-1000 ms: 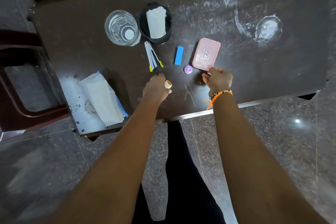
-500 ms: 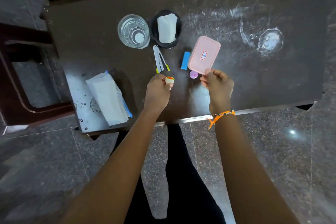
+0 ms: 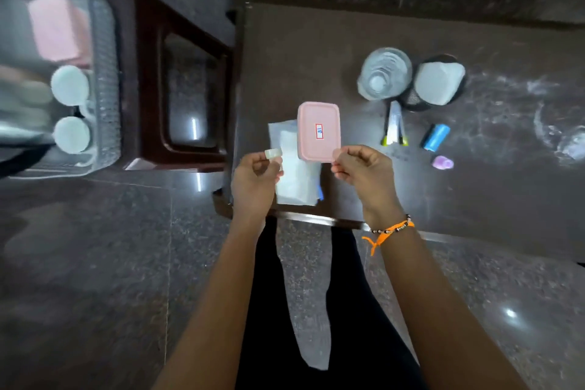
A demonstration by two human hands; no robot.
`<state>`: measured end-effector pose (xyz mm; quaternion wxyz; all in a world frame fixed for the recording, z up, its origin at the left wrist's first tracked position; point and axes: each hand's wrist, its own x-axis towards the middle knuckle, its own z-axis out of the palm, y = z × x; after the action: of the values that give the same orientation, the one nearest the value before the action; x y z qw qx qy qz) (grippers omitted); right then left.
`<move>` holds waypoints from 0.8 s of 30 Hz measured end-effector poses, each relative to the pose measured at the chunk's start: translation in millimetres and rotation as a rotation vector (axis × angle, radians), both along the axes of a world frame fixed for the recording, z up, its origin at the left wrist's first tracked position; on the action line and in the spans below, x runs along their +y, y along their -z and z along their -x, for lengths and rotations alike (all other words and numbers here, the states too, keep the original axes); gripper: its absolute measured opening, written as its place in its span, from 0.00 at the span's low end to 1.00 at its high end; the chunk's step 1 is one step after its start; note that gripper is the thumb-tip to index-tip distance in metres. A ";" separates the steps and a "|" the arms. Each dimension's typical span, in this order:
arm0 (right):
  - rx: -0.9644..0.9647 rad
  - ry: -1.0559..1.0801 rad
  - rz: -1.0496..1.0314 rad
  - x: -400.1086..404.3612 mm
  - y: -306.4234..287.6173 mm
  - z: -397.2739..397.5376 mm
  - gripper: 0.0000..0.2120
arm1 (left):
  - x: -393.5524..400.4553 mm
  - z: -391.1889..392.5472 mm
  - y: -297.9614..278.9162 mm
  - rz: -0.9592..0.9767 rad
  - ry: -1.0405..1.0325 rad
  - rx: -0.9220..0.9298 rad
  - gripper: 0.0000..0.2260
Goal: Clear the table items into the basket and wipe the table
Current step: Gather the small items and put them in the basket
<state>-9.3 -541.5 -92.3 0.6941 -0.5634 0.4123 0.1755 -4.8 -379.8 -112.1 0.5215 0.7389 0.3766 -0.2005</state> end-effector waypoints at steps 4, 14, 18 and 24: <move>-0.048 -0.156 0.001 69.0 -13.2 -31.8 0.03 | 74.4 -18.5 -16.6 -0.008 -0.191 -0.021 0.05; -0.141 -0.359 0.012 231.0 -31.4 -124.8 0.09 | 217.4 -87.4 -55.2 0.026 -0.380 -0.309 0.10; -0.196 -0.437 0.041 287.4 -41.5 -164.4 0.10 | 259.2 -106.3 -57.4 -0.024 -0.345 -0.305 0.11; -0.229 -0.473 0.115 368.9 -48.7 -232.5 0.12 | 299.6 -112.7 -46.3 0.033 -0.259 -0.244 0.09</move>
<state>223.2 -172.6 -43.6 0.6428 -0.6988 0.1971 0.2443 107.9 -80.2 -65.9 0.5967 0.6947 0.3991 -0.0467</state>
